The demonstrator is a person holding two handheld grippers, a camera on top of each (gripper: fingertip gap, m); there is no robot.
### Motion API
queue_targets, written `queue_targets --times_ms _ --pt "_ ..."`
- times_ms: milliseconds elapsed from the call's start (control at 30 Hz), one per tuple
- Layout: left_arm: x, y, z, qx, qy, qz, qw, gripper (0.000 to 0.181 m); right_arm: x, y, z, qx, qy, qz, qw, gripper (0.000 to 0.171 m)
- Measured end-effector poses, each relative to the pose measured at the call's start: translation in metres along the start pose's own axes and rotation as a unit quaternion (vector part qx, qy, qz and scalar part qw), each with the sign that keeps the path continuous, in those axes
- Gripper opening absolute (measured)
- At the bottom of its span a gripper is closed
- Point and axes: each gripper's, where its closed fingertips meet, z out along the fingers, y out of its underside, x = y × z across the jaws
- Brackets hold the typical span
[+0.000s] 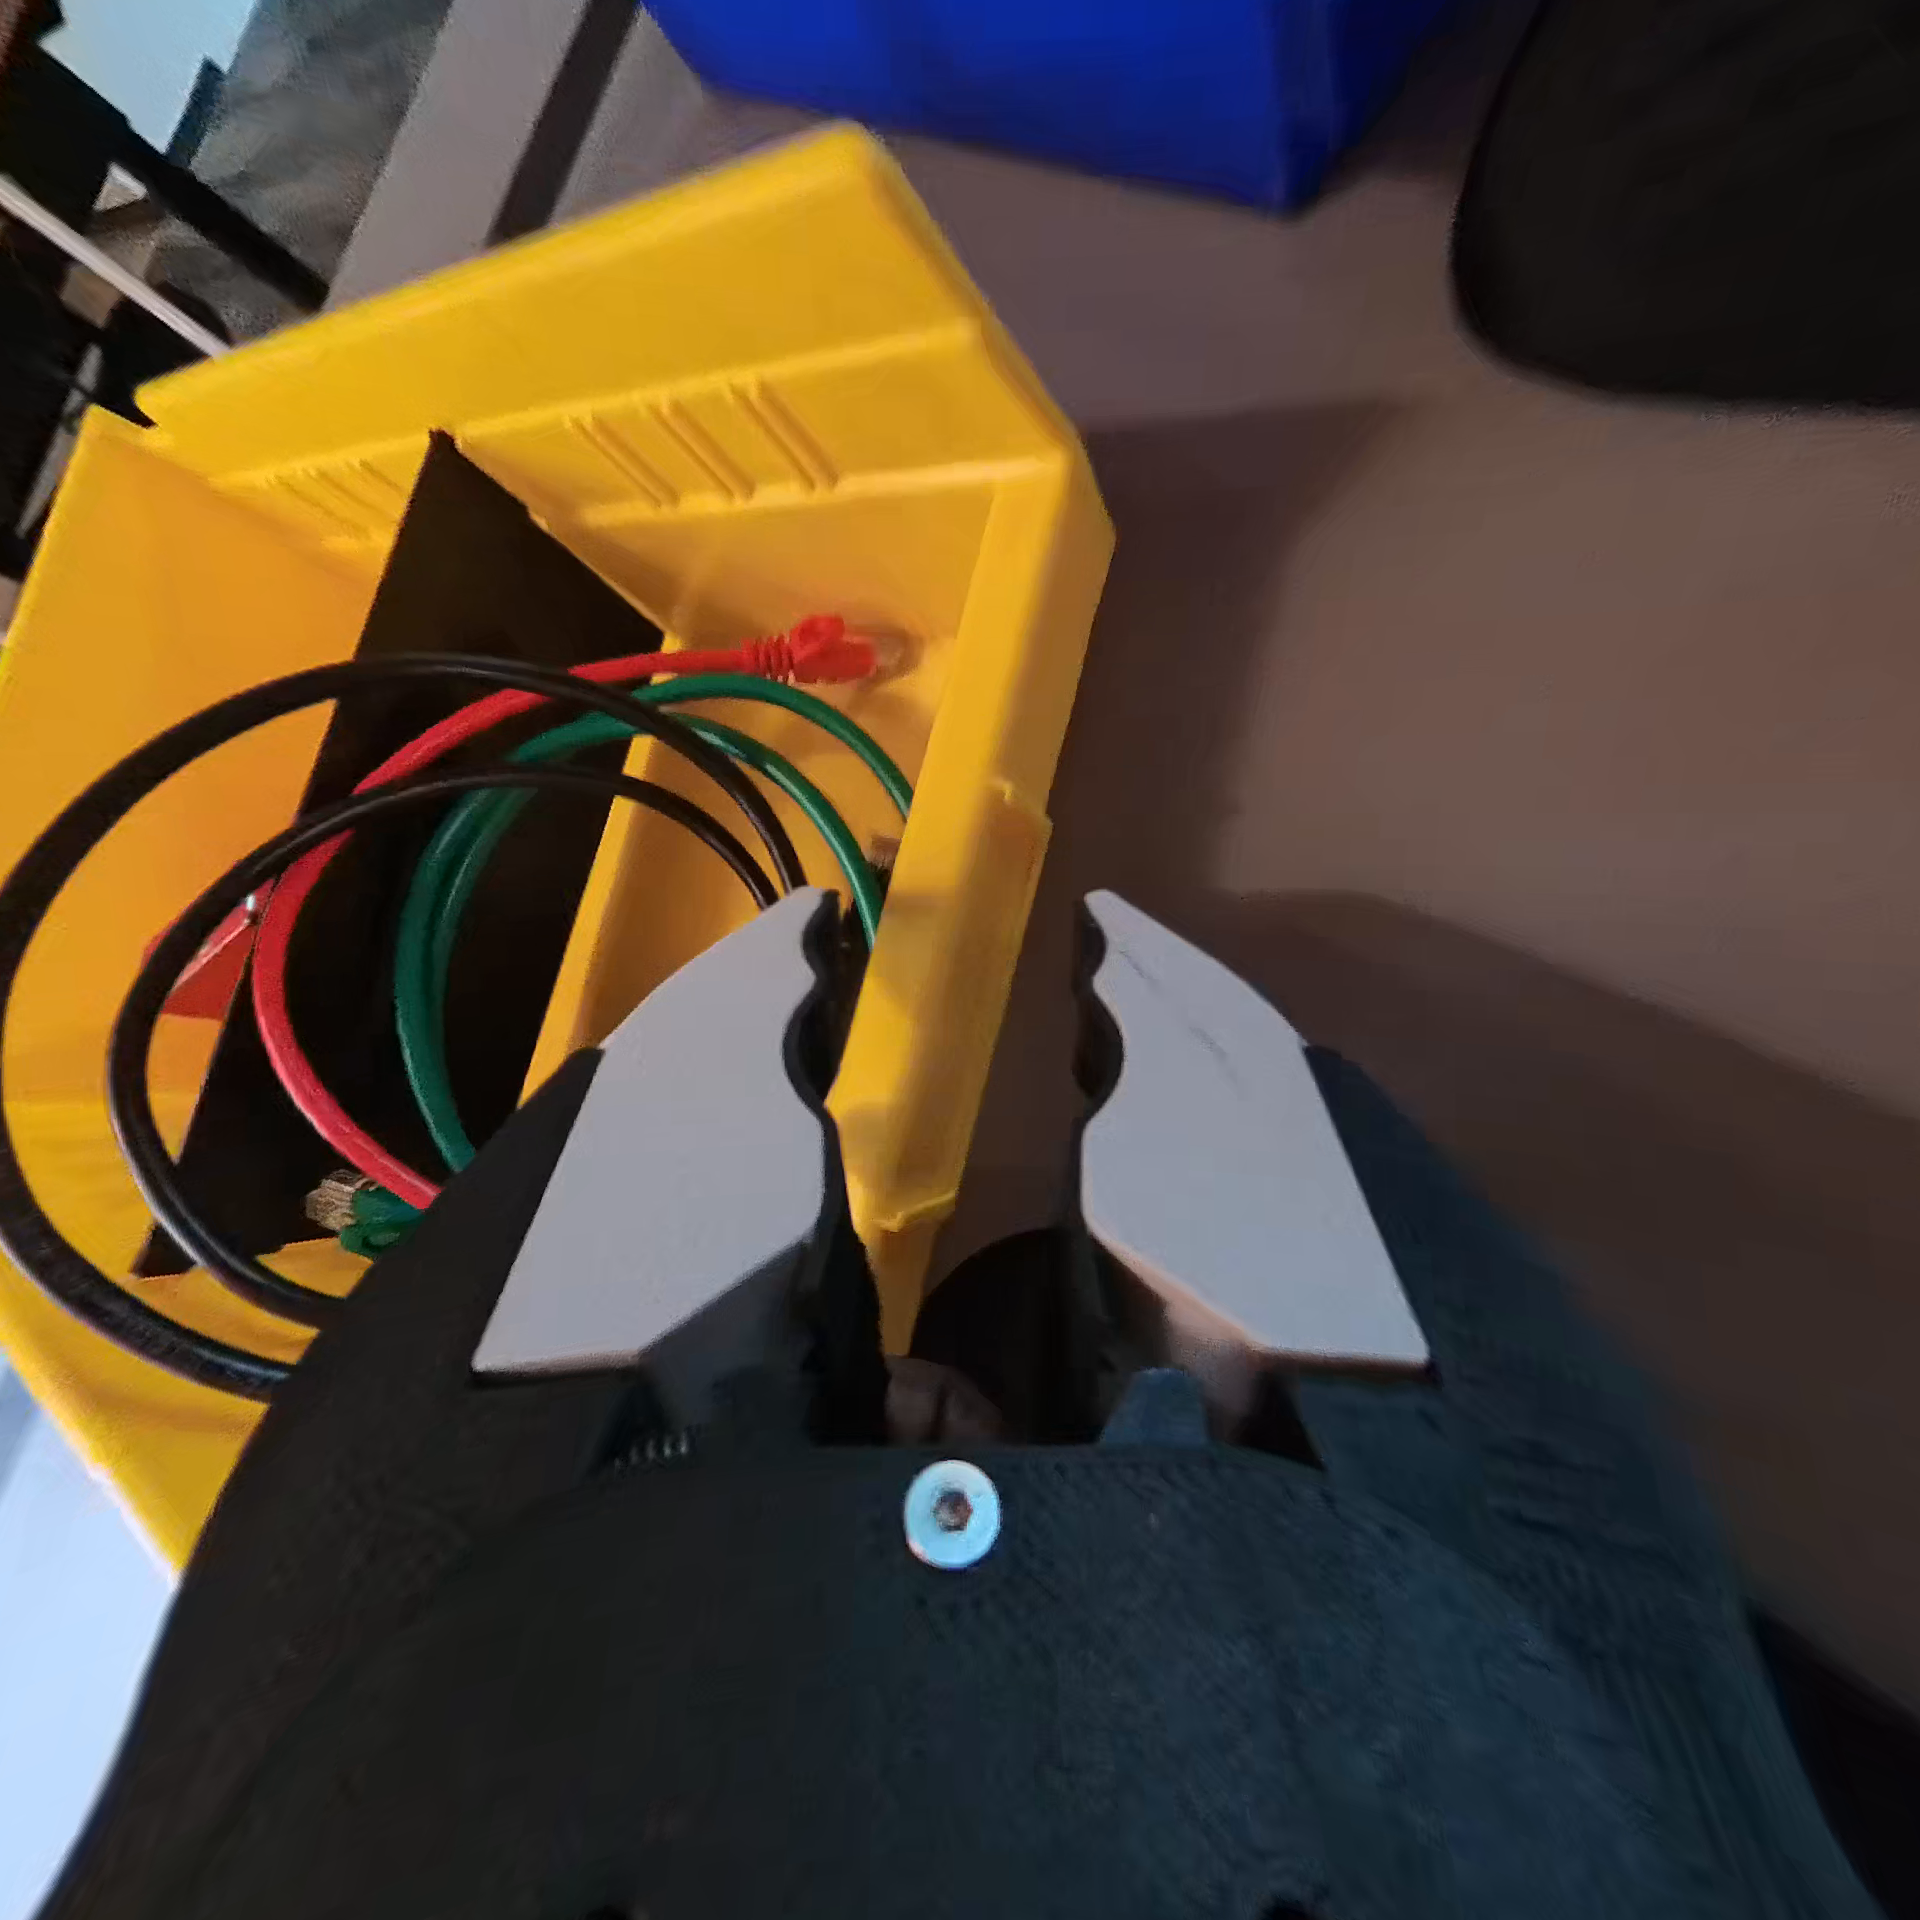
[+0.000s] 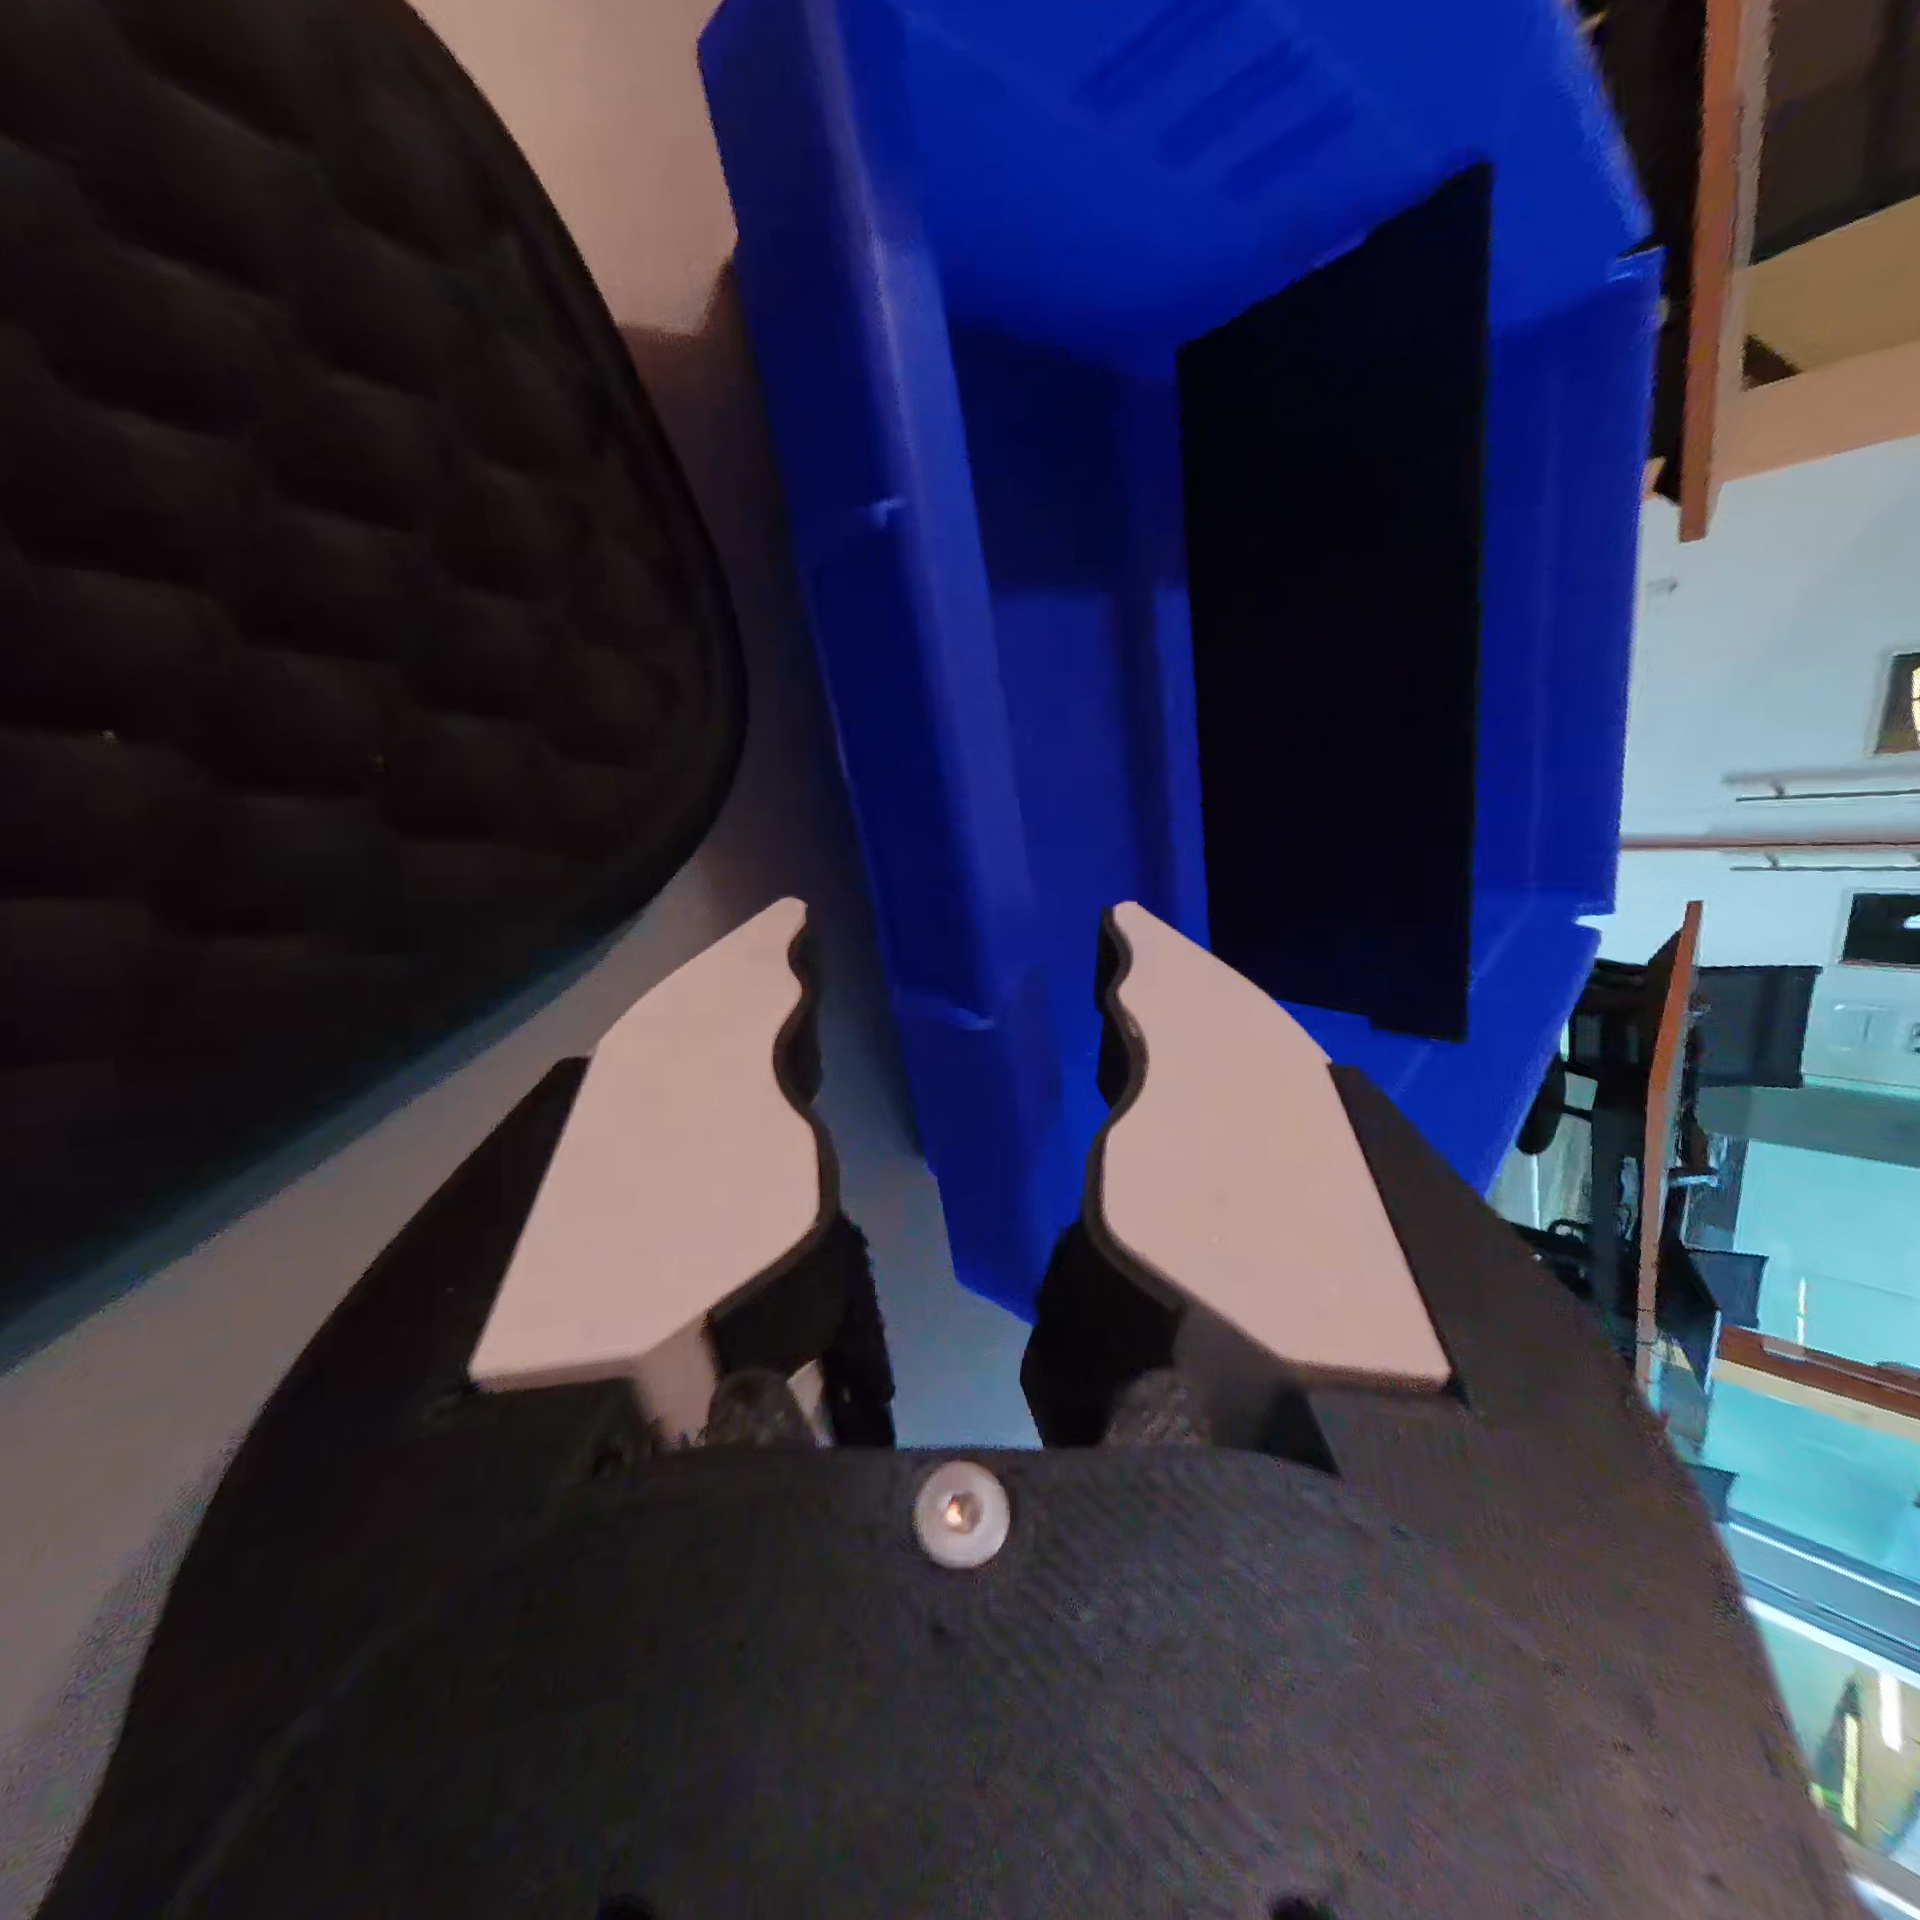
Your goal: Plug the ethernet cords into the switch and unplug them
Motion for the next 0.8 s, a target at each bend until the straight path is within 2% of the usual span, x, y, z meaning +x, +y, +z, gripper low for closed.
queue_targets --times_ms 67,133,200,367,600,800 --pt "-0.004 0.014 0.009 -0.045 -0.016 0.035 0.998 0.033 -0.003 0.001 0.007 -0.022 -0.005 -0.014 1.000 0.044" --pt "-0.005 0.017 0.011 -0.045 -0.004 0.042 0.998 0.033 0.001 0.002 0.009 -0.030 0.011 -0.018 0.999 0.035" --pt "-0.011 0.026 0.009 -0.059 0.011 0.031 0.998 0.033 0.003 0.004 0.010 -0.031 0.013 -0.010 0.999 0.035" --pt "-0.044 0.064 -0.006 -0.082 -0.006 0.006 0.997 0.035 0.009 0.016 0.010 -0.029 0.028 -0.001 0.999 0.036" --pt "-0.074 0.129 -0.051 -0.087 -0.026 0.024 0.996 0.035 0.016 0.046 0.003 -0.043 0.050 -0.002 0.998 0.036" --pt "-0.078 0.188 -0.108 -0.087 -0.032 0.052 0.994 0.035 0.016 0.079 -0.014 -0.060 0.058 -0.007 0.996 0.037"
